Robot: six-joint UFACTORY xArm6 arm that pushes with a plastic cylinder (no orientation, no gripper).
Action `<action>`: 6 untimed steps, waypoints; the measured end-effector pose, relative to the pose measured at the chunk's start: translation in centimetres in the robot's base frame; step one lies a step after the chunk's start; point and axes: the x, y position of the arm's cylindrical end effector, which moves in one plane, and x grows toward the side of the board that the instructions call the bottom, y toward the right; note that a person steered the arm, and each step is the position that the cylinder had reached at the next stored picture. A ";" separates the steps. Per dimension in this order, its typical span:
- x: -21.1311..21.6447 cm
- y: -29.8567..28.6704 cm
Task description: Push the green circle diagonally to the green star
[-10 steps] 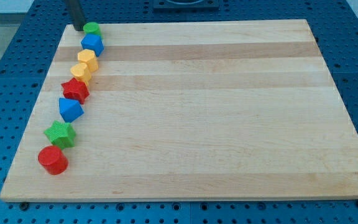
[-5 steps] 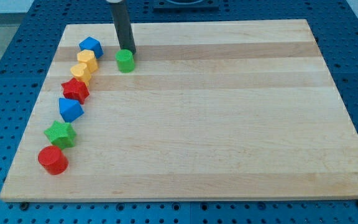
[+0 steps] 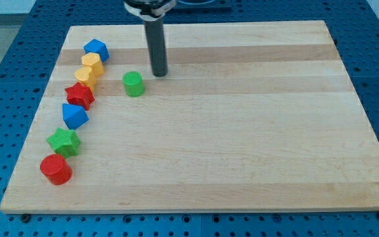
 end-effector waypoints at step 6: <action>10.2 -0.6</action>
